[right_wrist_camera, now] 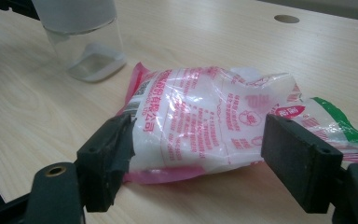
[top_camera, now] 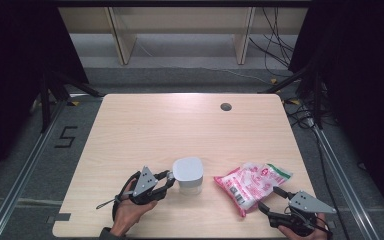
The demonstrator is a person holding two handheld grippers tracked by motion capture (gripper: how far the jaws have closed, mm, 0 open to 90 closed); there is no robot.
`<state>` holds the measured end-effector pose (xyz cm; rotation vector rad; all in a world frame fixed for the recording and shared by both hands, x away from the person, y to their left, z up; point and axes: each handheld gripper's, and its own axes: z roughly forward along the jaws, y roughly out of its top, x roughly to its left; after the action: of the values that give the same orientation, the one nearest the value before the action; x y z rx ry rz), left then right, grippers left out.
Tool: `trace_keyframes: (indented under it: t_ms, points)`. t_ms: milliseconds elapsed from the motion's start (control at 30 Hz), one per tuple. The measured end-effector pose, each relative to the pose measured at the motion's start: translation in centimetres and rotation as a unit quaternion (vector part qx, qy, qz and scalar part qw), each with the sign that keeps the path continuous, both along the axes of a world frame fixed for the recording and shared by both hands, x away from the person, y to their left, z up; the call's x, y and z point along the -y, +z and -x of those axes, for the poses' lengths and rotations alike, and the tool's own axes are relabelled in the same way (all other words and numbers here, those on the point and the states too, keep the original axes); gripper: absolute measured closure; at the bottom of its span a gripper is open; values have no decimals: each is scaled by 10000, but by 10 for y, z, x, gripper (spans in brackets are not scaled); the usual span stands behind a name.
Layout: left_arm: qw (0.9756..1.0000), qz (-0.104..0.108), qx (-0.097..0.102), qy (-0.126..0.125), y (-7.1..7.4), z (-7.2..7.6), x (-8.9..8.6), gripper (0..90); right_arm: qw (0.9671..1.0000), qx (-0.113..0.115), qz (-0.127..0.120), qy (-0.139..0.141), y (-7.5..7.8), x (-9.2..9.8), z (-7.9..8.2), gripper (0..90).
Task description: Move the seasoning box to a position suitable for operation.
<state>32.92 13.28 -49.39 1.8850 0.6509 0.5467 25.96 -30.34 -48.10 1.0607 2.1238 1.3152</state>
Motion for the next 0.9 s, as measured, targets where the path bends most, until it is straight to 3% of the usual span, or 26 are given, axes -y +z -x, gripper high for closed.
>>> trace_keyframes:
  t_ms: [33, 67, 233, 267, 367, 400, 533, 600, 733, 800, 833, 900]
  points:
    - [9999, -71, 19, -118, 1, 0, -2, 609, 9998, 177, 87, 27, -1, 1, -2, 260]
    - [9997, 35, -15, -225, 1, 0, -3, 600, 10000, 3, 52, -28, 0, 0, 1, 260]
    - [9986, 252, -86, -451, 2, 0, -5, 590, 9999, 99, 123, -21, 0, 1, -1, 261]
    - [9985, 194, -57, -506, 3, 0, -6, 591, 9999, -110, -16, -86, 0, -2, 2, 260]
    - [9975, 286, -110, -630, 4, 0, -3, 601, 10000, -86, 37, -32, -1, -2, 1, 260]
    - [9974, 320, -132, -638, 4, -1, -2, 619, 10000, -8, 59, 23, -1, -1, -1, 260]
    - [9965, 374, -156, -738, 3, -1, 0, 646, 10000, -18, 56, 4, -1, -1, -1, 260]
    - [9965, 448, -185, -674, 3, 0, 5, 684, 10000, -27, 44, -4, -1, -1, -1, 260]
    - [9982, 199, 60, -556, 3, -5, 10, 679, 10000, -4, 34, 7, -1, -1, -1, 260]
    - [9986, 133, 79, -501, 4, -6, 12, 678, 9999, -97, -20, -59, 0, -2, 1, 260]
    - [9985, 172, 73, -512, 3, -7, 14, 679, 10000, -18, 70, 1, -1, 0, -1, 261]
    - [9987, 33, 161, -484, 4, -10, 15, 676, 10000, -28, 36, -1, -1, -1, -1, 260]
